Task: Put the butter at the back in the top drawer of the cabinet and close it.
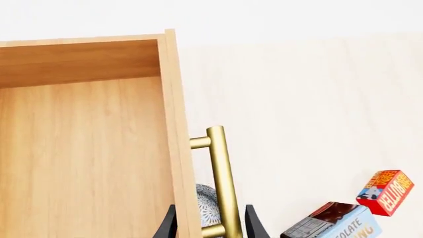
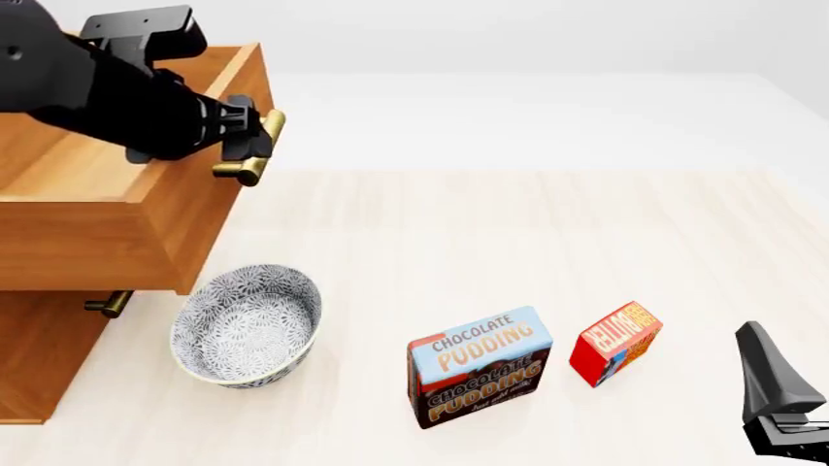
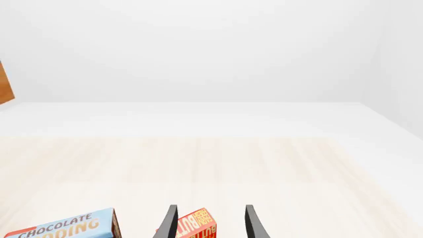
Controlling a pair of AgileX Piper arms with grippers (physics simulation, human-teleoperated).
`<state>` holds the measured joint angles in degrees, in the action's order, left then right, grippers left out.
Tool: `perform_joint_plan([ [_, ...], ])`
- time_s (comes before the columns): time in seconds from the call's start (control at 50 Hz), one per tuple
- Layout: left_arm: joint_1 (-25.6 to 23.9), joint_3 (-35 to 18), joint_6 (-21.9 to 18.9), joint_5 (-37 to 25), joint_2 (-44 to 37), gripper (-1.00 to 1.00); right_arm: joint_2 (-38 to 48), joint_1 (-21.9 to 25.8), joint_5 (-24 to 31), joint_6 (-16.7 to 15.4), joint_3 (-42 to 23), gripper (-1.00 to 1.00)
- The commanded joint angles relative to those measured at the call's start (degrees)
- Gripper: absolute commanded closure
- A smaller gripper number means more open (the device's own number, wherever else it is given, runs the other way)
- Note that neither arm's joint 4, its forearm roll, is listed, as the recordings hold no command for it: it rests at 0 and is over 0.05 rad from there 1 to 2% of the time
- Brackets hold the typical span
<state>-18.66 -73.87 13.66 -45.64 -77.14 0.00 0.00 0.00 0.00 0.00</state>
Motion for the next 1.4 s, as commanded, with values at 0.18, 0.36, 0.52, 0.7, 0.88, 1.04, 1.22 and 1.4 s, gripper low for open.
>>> perform_joint_plan([
  [0.18, -2.4, -2.5, -1.5, -3.2, -1.5, -1.00, 0.0, 0.0, 0.0, 0.0, 0.0, -1.00],
  [0.36, -1.8, -3.9, -2.1, -5.4, 0.4, -1.00, 0.0, 0.0, 0.0, 0.0, 0.0, -1.00],
  [0.52, -1.5, -5.0, -2.8, -7.3, 2.2, -1.00, 0.0, 0.0, 0.0, 0.0, 0.0, -1.00],
  [0.7, -1.7, -6.4, -3.3, -9.4, 4.0, -1.00, 0.0, 0.0, 0.0, 0.0, 0.0, -1.00],
  [0.88, -2.8, -7.9, -3.6, -10.6, 4.6, -1.00, 0.0, 0.0, 0.0, 0.0, 0.0, -1.00],
  [1.04, -4.6, -9.5, -4.1, -11.5, 5.3, -1.00, 0.0, 0.0, 0.0, 0.0, 0.0, -1.00],
  [1.22, -8.2, -12.5, -5.9, -12.6, 5.6, -1.00, 0.0, 0.0, 0.0, 0.0, 0.0, -1.00],
  [1.4, -10.1, -14.3, -7.6, -13.1, 5.5, -1.00, 0.0, 0.0, 0.0, 0.0, 0.0, -1.00],
])
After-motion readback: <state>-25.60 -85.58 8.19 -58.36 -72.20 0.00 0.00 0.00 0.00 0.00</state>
